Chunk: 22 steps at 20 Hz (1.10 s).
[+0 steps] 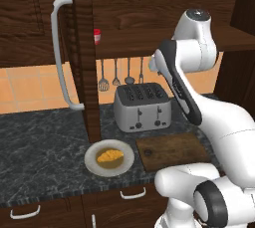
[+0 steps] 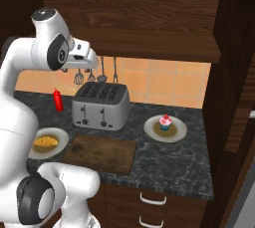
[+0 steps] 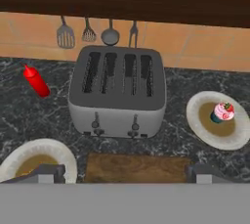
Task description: From the different types of pastries on the counter, select a croissant and place it on the cutting board. Then retrieve a jar of jam from the cabinet and place it alongside the croissant on the cutting board.
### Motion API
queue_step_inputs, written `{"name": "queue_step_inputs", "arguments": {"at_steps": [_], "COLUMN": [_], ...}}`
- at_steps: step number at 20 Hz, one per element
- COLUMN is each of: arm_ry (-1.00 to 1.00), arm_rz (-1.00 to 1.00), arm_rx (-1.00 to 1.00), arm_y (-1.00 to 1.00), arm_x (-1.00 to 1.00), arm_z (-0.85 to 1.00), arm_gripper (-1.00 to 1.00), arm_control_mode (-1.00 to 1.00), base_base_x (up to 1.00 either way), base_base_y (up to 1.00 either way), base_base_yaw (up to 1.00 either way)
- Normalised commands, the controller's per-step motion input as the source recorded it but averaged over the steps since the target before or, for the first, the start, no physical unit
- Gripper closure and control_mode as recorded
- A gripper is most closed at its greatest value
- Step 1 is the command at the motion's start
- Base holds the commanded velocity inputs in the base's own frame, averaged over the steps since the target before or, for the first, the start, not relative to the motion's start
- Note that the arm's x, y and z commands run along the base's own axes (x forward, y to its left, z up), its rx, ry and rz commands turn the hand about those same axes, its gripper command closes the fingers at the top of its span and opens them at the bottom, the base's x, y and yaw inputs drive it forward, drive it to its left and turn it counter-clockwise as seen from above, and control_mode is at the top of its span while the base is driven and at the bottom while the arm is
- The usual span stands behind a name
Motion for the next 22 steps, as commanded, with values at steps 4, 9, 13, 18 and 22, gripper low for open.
{"name": "queue_step_inputs", "arguments": {"at_steps": [4, 9, 13, 18, 22], "arm_ry": [-0.22, -0.03, -0.43, -0.52, -0.10], "arm_rz": [0.13, 0.07, 0.13, 0.17, 0.15], "arm_rx": [-0.07, 0.00, -0.02, 0.00, 0.07], "arm_y": [0.33, 0.17, 0.55, 0.47, 0.36], "arm_x": [0.03, 0.29, 0.50, 0.20, 0.22], "arm_z": [0.85, 0.02, 0.14, 0.22, 0.21], "arm_gripper": [-1.00, -1.00, -1.00, -1.00, -1.00], "arm_control_mode": [-1.00, -1.00, -1.00, -1.00, -1.00], "base_base_x": [0.00, 0.00, 0.00, 0.00, 0.00], "base_base_y": [0.00, 0.00, 0.00, 0.00, 0.00], "base_base_yaw": [0.00, 0.00, 0.00, 0.00, 0.00]}}
